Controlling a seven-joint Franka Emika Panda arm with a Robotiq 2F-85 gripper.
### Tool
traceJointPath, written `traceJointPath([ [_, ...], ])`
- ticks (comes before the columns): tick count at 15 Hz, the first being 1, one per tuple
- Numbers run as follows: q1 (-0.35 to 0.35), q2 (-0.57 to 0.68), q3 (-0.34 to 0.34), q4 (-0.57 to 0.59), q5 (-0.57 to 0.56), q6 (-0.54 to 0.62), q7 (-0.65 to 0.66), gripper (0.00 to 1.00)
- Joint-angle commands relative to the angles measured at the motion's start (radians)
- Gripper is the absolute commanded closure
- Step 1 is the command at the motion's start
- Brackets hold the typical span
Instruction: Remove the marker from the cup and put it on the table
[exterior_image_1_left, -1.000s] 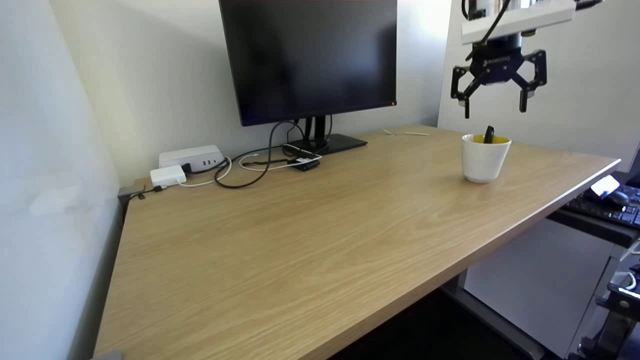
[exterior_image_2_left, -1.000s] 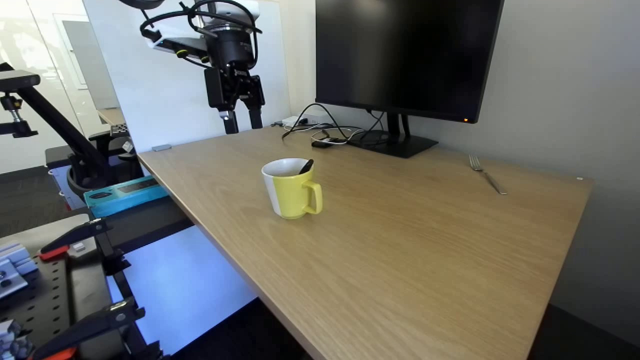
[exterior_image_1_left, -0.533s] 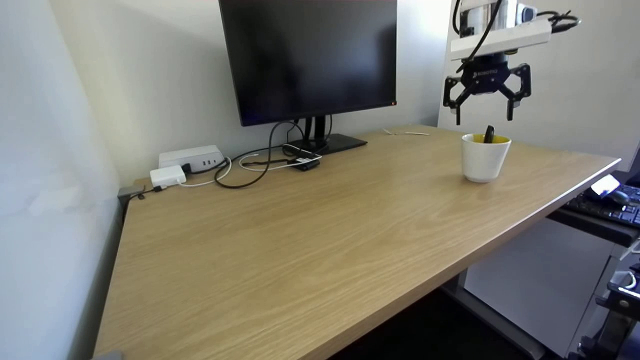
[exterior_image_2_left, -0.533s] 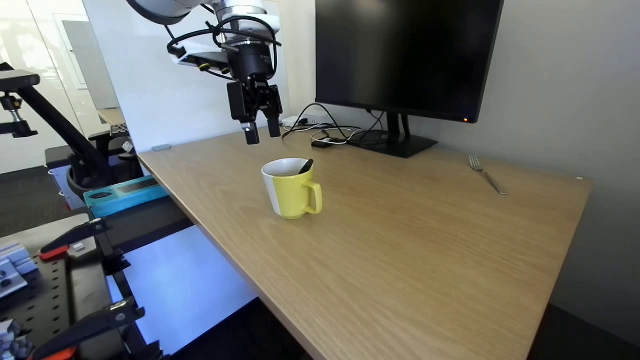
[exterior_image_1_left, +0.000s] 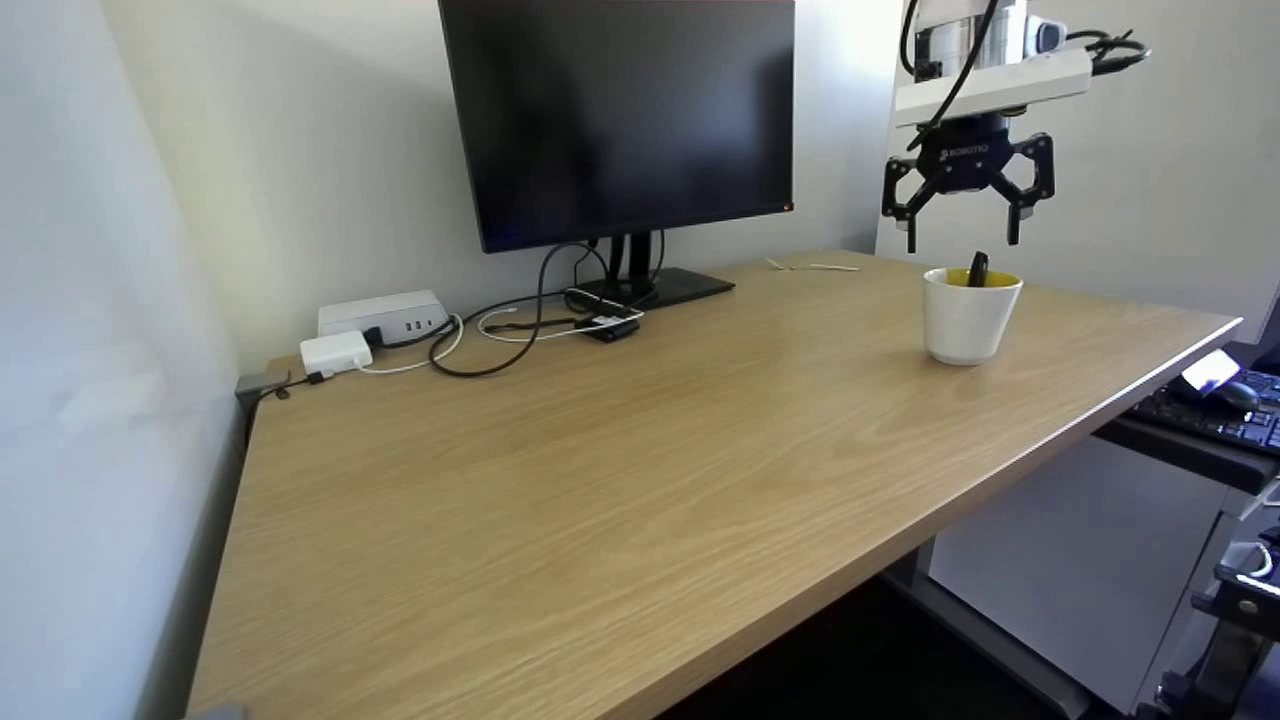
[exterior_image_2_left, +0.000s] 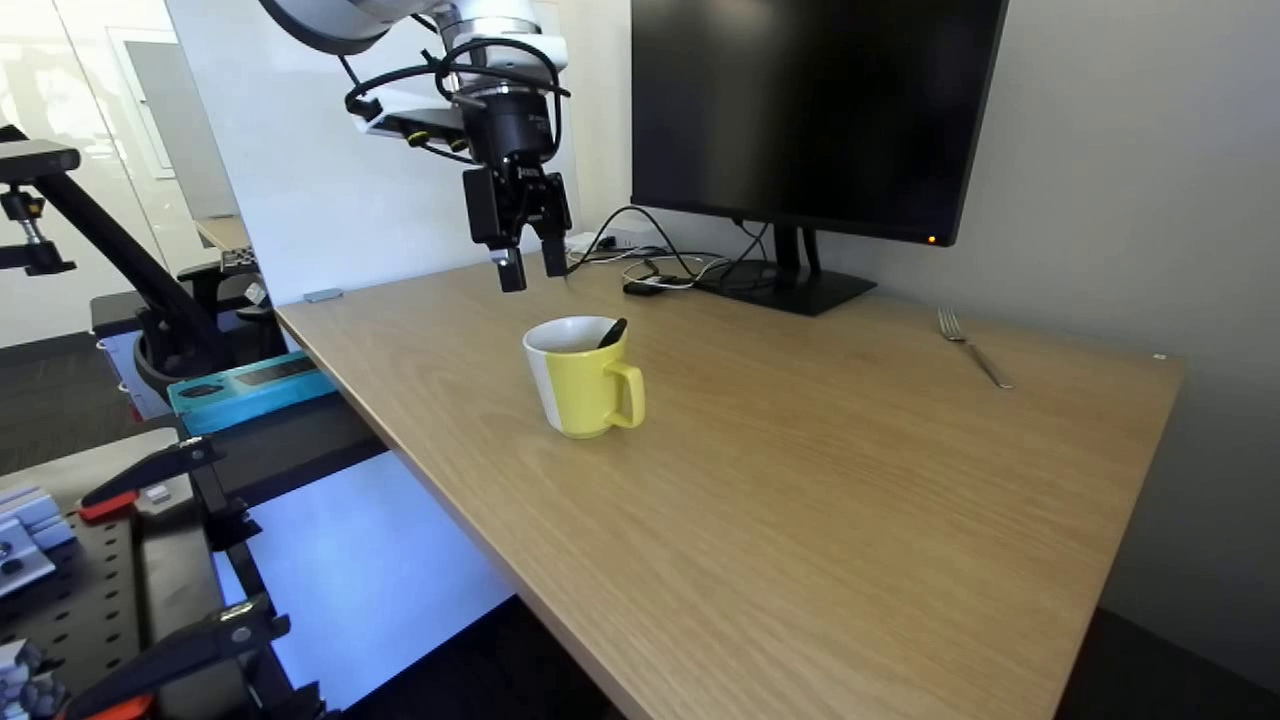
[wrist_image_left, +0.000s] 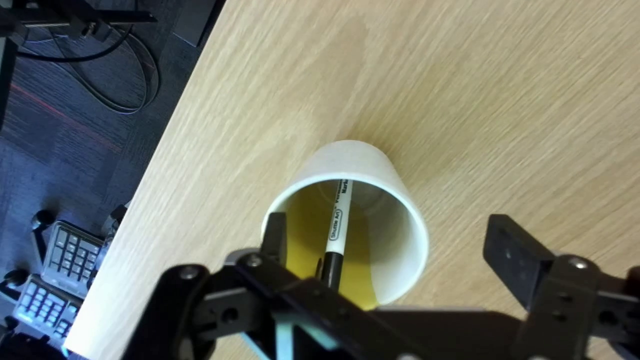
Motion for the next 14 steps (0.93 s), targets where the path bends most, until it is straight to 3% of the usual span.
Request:
traceJointPath([
  [1,0.014,0.000,-0.014,0.001,0.004,-0.002,-0.003,0.00],
  [14,0.016,0.001,-0.020,-0.008,-0.017,0.017,0.008,0.00],
])
